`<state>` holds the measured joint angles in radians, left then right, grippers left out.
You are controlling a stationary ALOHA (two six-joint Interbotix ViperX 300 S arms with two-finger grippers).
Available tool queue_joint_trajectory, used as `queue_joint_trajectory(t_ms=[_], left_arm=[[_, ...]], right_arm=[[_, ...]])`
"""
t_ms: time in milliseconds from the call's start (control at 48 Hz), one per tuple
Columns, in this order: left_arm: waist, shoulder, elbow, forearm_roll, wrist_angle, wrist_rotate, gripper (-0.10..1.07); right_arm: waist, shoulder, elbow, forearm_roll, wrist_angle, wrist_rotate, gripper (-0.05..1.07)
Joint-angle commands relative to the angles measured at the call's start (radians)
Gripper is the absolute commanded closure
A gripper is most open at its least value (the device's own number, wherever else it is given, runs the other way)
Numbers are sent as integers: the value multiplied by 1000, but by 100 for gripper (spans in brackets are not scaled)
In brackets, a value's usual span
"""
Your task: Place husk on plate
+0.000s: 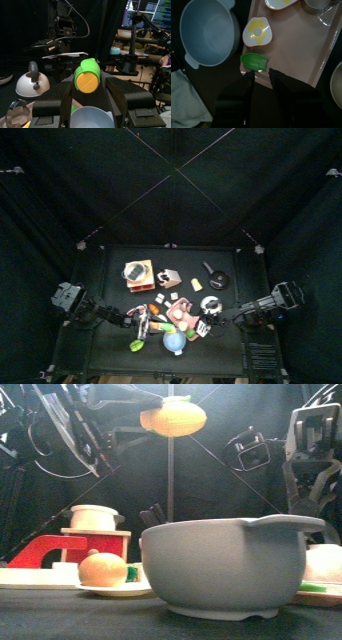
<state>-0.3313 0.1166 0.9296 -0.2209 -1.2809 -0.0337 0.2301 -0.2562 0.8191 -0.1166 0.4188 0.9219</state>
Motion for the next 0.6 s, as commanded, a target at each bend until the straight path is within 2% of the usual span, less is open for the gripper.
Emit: queue_joint_trajectory(t_ms=[0,167,271,458,583], left_arm=[[2,-9,-15,3,-5,3,25],[2,-9,-14,0,-5,2,25],[2,-12,-15,-8,-5,0,25],[0,-26,-17,-37,-5,-2,25],[-2,-28,-23,-41,-5,0,25]], right_arm=[[-3,-41,-15,-15,-34,-2,32],[3,-69,-15,-81,-143,-6,32],[11,-91,-21,-195,-201,-3,32],[11,-144,-54,-356,-225,-2,31],[8,-147,-87,-408,-232,-2,31]])
